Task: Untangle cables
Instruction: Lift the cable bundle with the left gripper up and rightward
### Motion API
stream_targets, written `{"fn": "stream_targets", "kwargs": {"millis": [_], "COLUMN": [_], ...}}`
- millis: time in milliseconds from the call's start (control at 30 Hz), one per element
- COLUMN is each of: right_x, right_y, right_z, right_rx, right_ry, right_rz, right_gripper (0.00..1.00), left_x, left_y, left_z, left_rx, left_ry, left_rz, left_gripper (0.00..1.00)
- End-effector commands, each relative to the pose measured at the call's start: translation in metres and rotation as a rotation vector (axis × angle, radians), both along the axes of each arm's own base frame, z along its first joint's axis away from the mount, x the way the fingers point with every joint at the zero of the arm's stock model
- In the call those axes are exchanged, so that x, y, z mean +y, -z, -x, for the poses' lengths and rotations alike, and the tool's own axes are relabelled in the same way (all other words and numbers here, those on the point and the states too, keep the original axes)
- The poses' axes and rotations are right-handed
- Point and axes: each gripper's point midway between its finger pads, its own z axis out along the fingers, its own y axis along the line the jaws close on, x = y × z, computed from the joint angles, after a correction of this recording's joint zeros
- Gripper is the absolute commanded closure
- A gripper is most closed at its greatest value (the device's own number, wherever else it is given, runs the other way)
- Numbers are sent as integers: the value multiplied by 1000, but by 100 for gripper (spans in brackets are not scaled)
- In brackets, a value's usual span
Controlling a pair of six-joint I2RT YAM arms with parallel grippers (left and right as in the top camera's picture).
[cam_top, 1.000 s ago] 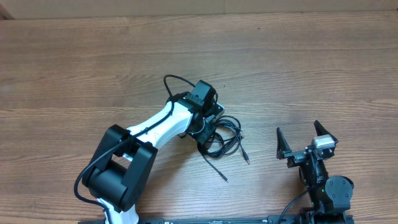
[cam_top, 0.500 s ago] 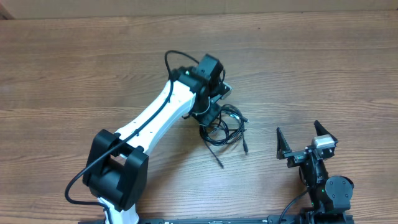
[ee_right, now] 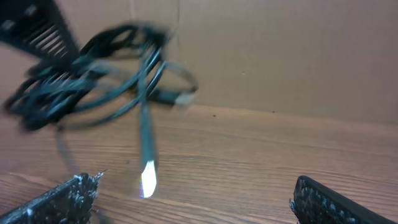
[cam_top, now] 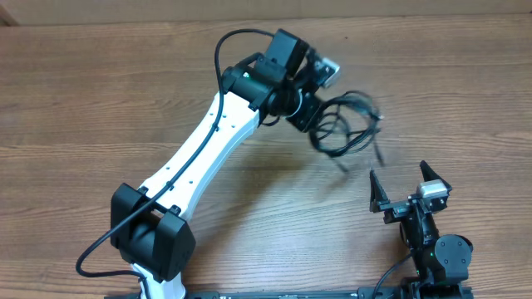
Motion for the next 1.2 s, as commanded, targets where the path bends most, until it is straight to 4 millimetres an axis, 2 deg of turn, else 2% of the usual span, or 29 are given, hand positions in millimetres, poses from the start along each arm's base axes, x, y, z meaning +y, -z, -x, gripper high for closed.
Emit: {"fn": "stream_targets", "kwargs": {"millis": [0, 67, 133, 233, 267, 367, 433, 500, 633, 700, 767, 800, 833, 900, 1000, 1167], "right_x": [-2, -2, 0, 0, 0, 1, 3, 10, 42, 54, 52, 50, 40, 26, 18, 24], "right_y": [2, 2, 2, 1, 1, 1, 1, -1, -22, -39, -51, -54, -63, -71, -72, -64], "right_z": [0, 0, 0, 0, 0, 0, 1, 2, 14, 23, 24, 24, 21, 17, 15, 15], "right_rx": [-4, -4, -4, 1, 16, 64, 88, 100, 64, 28, 12, 6, -10, -23, -23, 26], "right_ry": [10, 9, -2, -1, 1, -1, -15, -54, -274, -371, -380, -373, -334, -283, -252, -266], "right_rz": [1, 1, 1, -40, -126, -383, -498, -538, -519, -546, -637, -672, -800, -976, -1077, -1067], "right_gripper": [0, 0, 0, 0, 0, 0, 0, 0, 0, 0, 0, 0, 0, 0, 0, 0], "left_x": [-42, -56, -65, -56, -47, -27, -24, -28, -52, -66, -68, -66, -63, -64, -61, -57], "left_y": [-43, -50, -48, -37, -34, -32, -29, -22, 6, 6, 8, 11, 18, 20, 19, 5], "left_z": [13, 15, 12, -7, -20, -46, -57, -69, -85, -88, -86, -84, -78, -73, -70, -62], "left_rx": [51, 6, -54, -165, -201, -197, -174, -168, -82, -33, -5, 2, 42, 76, 88, 125], "left_ry": [30, 57, 33, -96, -200, -461, -544, -575, -579, -540, -498, -488, -474, -444, -392, -237], "left_rz": [220, 247, 216, 87, 37, 25, 60, 90, 183, 262, 279, 264, 240, 246, 245, 312], "left_gripper": [96, 96, 96, 96, 96, 96, 96, 96, 96, 96, 96, 96, 96, 96, 96, 96]}}
